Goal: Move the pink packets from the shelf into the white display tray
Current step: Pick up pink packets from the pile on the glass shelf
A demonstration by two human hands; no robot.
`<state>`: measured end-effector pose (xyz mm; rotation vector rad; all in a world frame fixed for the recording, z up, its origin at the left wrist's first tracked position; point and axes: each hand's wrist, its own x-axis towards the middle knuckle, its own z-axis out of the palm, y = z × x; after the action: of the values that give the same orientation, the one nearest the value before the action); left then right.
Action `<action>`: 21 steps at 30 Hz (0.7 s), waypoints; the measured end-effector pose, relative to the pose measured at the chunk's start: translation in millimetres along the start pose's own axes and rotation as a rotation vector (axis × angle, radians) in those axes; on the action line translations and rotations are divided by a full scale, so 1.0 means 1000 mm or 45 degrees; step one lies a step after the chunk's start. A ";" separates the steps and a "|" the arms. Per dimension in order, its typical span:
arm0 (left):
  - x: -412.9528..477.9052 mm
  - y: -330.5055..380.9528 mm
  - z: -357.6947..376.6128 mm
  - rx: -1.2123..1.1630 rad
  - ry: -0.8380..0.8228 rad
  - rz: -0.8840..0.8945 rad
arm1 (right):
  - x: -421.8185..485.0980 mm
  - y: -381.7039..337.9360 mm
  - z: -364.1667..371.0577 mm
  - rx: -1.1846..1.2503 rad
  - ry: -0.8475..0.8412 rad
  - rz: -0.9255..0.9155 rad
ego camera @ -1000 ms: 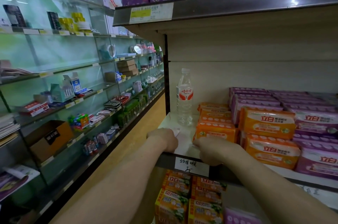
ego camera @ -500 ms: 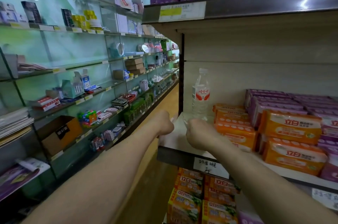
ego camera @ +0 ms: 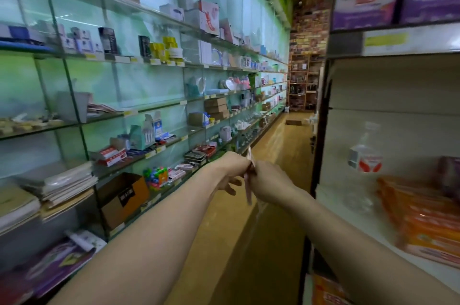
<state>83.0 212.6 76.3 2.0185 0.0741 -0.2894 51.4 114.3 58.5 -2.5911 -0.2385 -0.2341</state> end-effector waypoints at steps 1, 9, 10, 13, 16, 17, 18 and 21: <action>0.003 -0.003 -0.014 -0.065 -0.025 -0.017 | 0.009 -0.011 0.004 0.060 -0.005 0.006; 0.031 -0.037 -0.104 -0.146 -0.091 -0.008 | 0.078 -0.073 0.049 0.234 -0.086 0.062; 0.038 -0.040 -0.111 -0.094 -0.050 0.005 | 0.085 -0.079 0.056 0.217 -0.116 0.057; 0.064 -0.051 -0.128 0.223 0.076 0.038 | 0.104 -0.091 0.073 0.110 -0.246 0.077; 0.096 -0.063 -0.140 0.652 0.331 0.115 | 0.130 -0.093 0.089 -0.055 -0.254 0.061; 0.106 -0.066 -0.144 0.820 0.409 0.137 | 0.140 -0.091 0.095 -0.112 -0.227 0.039; 0.114 -0.068 -0.147 0.984 0.477 0.153 | 0.150 -0.088 0.100 -0.167 -0.199 0.026; 0.146 -0.071 -0.159 1.312 0.617 0.189 | 0.180 -0.078 0.110 -0.272 -0.176 0.050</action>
<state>239.2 375.4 46.8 3.0610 0.0860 0.3499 222.4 259.4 40.8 -2.8246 -0.2226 -0.0695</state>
